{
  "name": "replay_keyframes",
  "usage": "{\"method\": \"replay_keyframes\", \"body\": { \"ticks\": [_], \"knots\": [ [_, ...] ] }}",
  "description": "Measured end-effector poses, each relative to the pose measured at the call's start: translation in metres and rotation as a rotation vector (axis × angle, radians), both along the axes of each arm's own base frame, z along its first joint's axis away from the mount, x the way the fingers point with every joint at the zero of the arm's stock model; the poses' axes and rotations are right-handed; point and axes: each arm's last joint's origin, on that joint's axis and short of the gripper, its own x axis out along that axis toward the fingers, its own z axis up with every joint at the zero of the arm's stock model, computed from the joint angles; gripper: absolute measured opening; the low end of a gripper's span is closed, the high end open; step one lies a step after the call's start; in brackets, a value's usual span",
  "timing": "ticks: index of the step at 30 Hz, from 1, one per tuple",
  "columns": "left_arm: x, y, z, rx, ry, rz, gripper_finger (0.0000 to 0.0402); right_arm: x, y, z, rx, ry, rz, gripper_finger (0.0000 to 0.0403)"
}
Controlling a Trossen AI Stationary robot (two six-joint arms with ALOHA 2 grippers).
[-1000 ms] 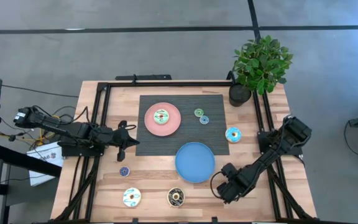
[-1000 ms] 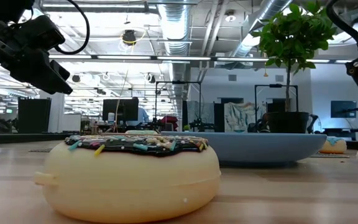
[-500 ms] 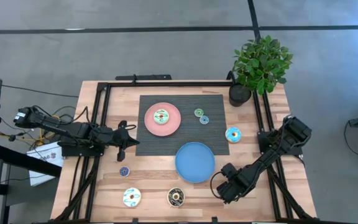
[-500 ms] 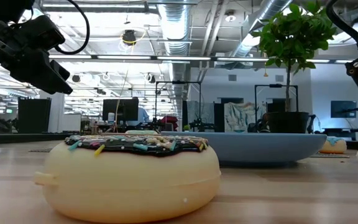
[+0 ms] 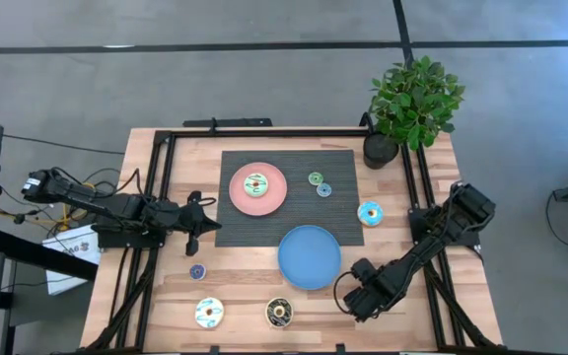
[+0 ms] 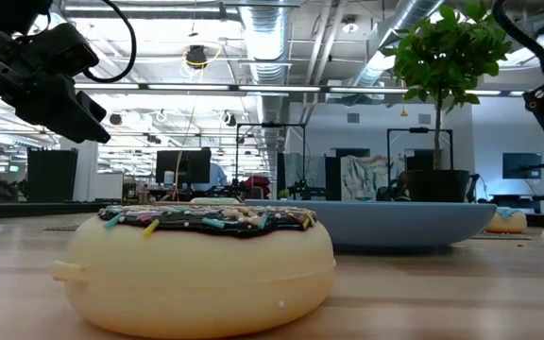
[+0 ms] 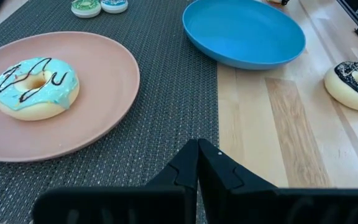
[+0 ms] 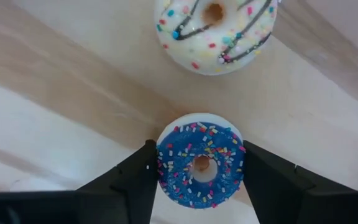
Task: Pick & Place donuts
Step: Put the right small blue donut into the blue plate
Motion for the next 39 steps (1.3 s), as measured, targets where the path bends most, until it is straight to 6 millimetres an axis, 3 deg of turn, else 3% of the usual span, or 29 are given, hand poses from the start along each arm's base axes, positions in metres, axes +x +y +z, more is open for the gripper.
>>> {"method": "replay_keyframes", "body": {
  "ticks": [6,11,18,22,27,35,39],
  "knots": [
    [0.000,0.000,0.000,0.000,0.000,0.000,0.0000,0.002,-0.014,0.031,0.012,-0.124,-0.013,0.0203],
    [0.000,0.000,0.000,0.000,0.000,0.000,0.0000,0.011,-0.040,0.062,-0.057,-0.319,0.020,0.0204],
    [0.000,0.000,0.000,0.000,0.000,0.000,0.0000,0.058,-0.084,0.090,-0.168,-0.684,0.154,0.0199],
    [0.000,0.000,0.000,0.000,0.003,0.000,0.0000,0.094,-0.111,0.081,-0.153,-0.781,0.227,0.0197],
    [0.000,0.000,0.000,0.001,0.005,0.000,0.0000,0.132,-0.134,0.063,-0.112,-0.677,0.276,0.0196],
    [-0.001,0.000,-0.001,0.004,0.018,0.000,0.0000,0.163,-0.137,0.041,-0.090,-0.335,0.340,0.0196],
    [-0.001,0.000,-0.002,0.005,0.024,0.000,0.0000,0.172,-0.135,0.033,-0.091,-0.304,0.345,0.0196]
  ]
}}
